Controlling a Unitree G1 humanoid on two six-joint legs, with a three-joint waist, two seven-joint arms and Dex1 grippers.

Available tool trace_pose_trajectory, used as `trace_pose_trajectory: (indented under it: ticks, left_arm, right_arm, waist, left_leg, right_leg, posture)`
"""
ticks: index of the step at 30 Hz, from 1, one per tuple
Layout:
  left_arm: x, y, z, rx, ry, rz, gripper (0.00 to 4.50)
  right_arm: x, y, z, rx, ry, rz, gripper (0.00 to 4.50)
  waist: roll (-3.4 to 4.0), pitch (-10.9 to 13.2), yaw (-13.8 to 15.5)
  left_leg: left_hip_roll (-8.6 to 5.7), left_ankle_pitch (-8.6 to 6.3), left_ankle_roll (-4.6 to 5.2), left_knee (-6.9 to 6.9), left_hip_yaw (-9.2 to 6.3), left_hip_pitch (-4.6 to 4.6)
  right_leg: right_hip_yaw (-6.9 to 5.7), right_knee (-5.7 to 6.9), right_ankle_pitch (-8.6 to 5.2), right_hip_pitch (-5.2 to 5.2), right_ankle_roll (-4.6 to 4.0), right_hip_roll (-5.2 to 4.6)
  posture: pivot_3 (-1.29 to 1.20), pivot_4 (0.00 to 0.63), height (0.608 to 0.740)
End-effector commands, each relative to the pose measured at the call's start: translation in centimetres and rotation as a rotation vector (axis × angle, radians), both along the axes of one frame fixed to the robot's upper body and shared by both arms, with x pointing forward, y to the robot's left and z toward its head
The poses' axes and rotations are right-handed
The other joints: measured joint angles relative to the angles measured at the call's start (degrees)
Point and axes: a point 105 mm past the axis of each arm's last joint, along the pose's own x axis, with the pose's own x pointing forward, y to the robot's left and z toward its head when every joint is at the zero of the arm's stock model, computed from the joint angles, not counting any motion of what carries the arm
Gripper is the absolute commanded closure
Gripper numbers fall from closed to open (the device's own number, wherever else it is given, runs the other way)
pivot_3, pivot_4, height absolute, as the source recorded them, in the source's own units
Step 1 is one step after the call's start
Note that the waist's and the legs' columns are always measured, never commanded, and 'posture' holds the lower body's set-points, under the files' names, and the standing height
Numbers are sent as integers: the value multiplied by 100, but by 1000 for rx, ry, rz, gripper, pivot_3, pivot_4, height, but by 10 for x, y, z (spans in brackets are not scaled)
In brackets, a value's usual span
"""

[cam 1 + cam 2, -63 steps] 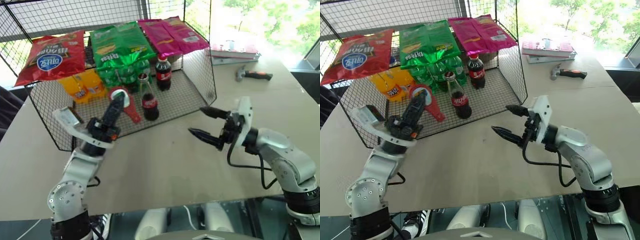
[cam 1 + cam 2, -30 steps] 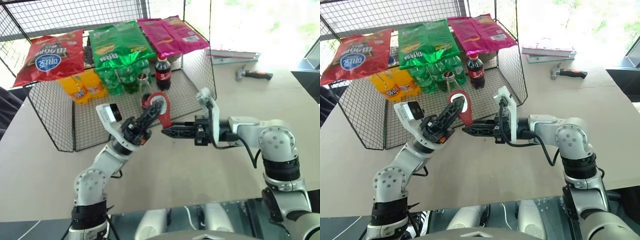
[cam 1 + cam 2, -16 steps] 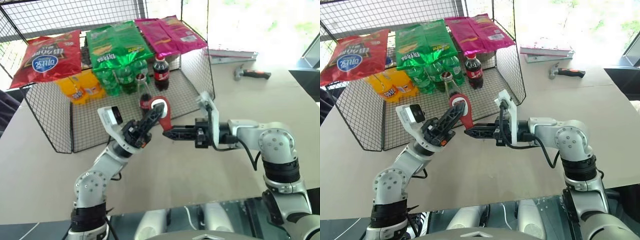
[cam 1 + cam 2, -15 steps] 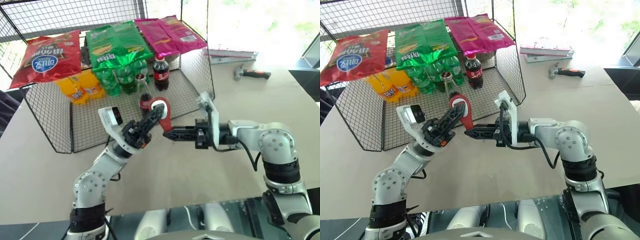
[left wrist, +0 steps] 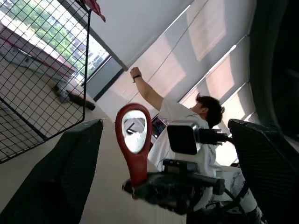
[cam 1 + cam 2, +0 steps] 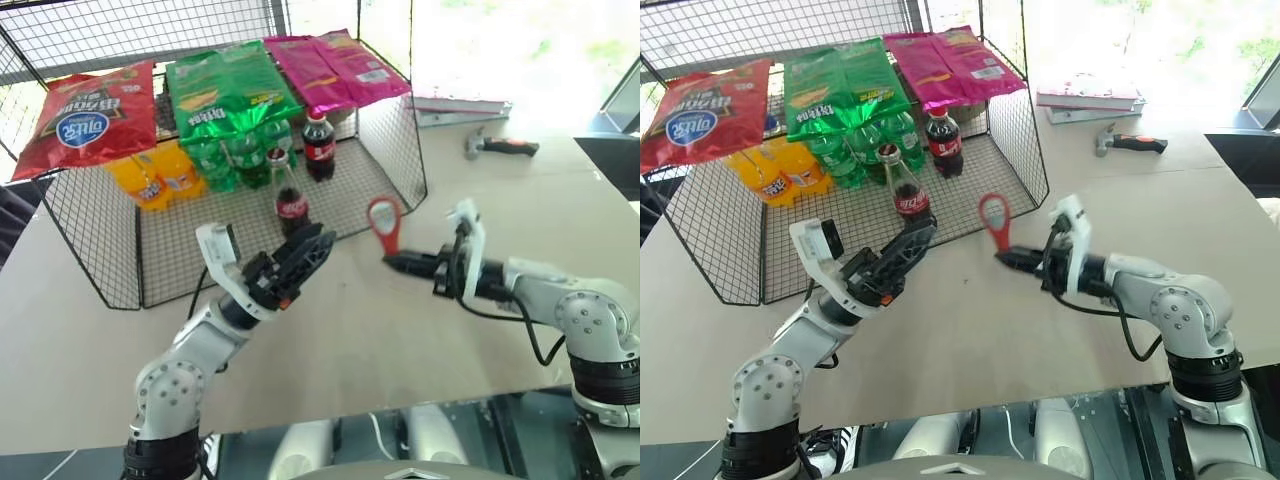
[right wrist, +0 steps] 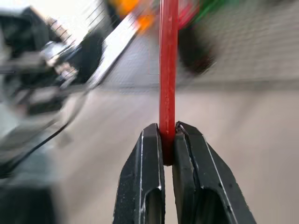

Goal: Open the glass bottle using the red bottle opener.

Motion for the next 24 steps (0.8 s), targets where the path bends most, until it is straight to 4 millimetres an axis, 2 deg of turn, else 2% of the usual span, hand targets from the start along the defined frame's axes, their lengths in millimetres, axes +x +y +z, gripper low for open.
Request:
trace_pose_trajectory:
  ticks: [1, 4, 9, 12, 17, 24]
  left_arm:
    - [3, 6, 13, 96, -137, 181, 71]
    - [16, 18, 9, 272, -228, 373, 71]
    - [27, 33, 7, 479, -361, 611, 71]
    - [33, 33, 3, 589, -427, 701, 71]
    - [51, 36, 0, 599, -425, 799, 71]
    - [78, 39, -2, 553, -397, 821, 71]
  right_arm:
    - [5, -4, 16, 20, -111, -54, 4500]
    - [10, -8, 13, 15, -127, -94, 4500]
    - [12, -9, 12, 20, -142, -105, 4500]
    - [14, -9, 13, 21, -159, -116, 4500]
    - [19, -11, 14, 23, -186, -163, 4500]
    - [20, -9, 10, -19, -232, -183, 4500]
  waist:
    - [0, 0, 10]
    - [0, 0, 31]
    - [0, 0, 72]
    - [0, 0, 113]
    - [0, 0, 146]
    - [0, 0, 137]
  left_leg:
    - [1, 0, 0, 0, 0, 0]
    - [-1, 1, -1, 1, 2, -1]
    - [-6, 1, 0, 1, 4, -4]
    - [-6, 0, 0, -1, 3, -6]
    - [-9, 0, 0, 1, -8, -15]
    - [-13, 1, 0, 3, -11, -17]
  right_leg:
    - [0, 0, 0, 0, 0, 0]
    - [0, 0, 1, 0, 0, 1]
    - [1, -4, 1, -1, 0, 4]
    - [0, -5, 1, -4, 0, 3]
    - [-10, -5, 1, -7, 1, 3]
    - [-14, 4, 2, -13, 1, 5]
  posture:
    - [0, 150, 740]
    - [0, 150, 740]
    - [0, 150, 740]
    - [0, 150, 740]
    - [0, 150, 740]
    - [0, 150, 740]
